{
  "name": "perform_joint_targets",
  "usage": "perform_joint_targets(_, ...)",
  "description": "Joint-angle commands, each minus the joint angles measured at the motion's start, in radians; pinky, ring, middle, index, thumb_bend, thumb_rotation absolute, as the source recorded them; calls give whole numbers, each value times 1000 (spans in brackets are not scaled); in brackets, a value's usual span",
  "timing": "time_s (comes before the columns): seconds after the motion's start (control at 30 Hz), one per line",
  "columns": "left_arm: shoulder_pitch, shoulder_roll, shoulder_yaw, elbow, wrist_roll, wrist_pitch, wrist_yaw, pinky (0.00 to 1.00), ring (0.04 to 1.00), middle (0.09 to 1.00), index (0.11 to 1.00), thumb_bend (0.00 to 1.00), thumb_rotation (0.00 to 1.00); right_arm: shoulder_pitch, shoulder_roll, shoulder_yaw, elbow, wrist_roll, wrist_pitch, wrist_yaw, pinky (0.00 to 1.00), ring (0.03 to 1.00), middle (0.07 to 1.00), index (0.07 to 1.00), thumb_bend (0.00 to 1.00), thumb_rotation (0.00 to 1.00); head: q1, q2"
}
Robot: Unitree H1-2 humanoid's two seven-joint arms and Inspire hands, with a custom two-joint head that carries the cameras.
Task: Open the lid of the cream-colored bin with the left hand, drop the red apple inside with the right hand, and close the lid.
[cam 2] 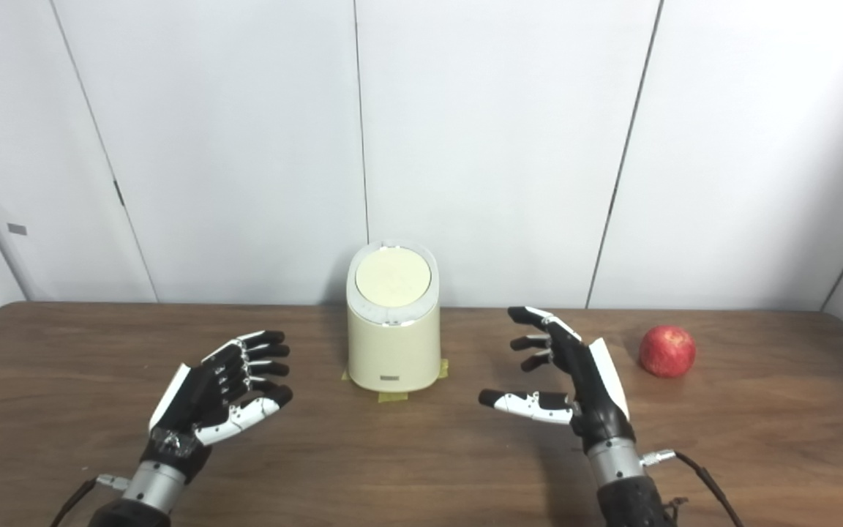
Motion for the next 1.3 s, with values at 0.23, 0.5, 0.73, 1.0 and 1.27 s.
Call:
perform_joint_targets(0.23, -40, 0, 0, -21, 2, -14, 13, 584, 686, 751, 771, 733, 213, -36, 1, -1, -29, 12, -8, -5, 512, 663, 796, 758, 877, 193, 1, 0)
perform_joint_targets(0.5, -45, -12, 2, -20, 16, -20, 32, 603, 699, 758, 783, 735, 202, -38, 0, -1, -24, 5, -4, -9, 516, 663, 796, 756, 879, 205, -4, -12)
perform_joint_targets(0.73, -64, -45, 4, -23, 43, -24, 75, 736, 837, 872, 907, 800, 327, -39, -12, -5, 0, 15, -29, -7, 522, 658, 795, 759, 868, 204, 1, -24)
perform_joint_targets(1.0, -161, -47, 4, -27, 74, 19, 110, 969, 978, 987, 1000, 847, 375, -38, -18, -1, 6, 7, -40, -11, 535, 663, 793, 758, 858, 212, 6, -27)
perform_joint_targets(1.27, -318, -59, -17, -9, 155, 122, 153, 979, 1000, 1000, 1000, 851, 334, -46, -30, 1, 34, 22, -77, 0, 518, 656, 801, 762, 845, 198, 13, -26)
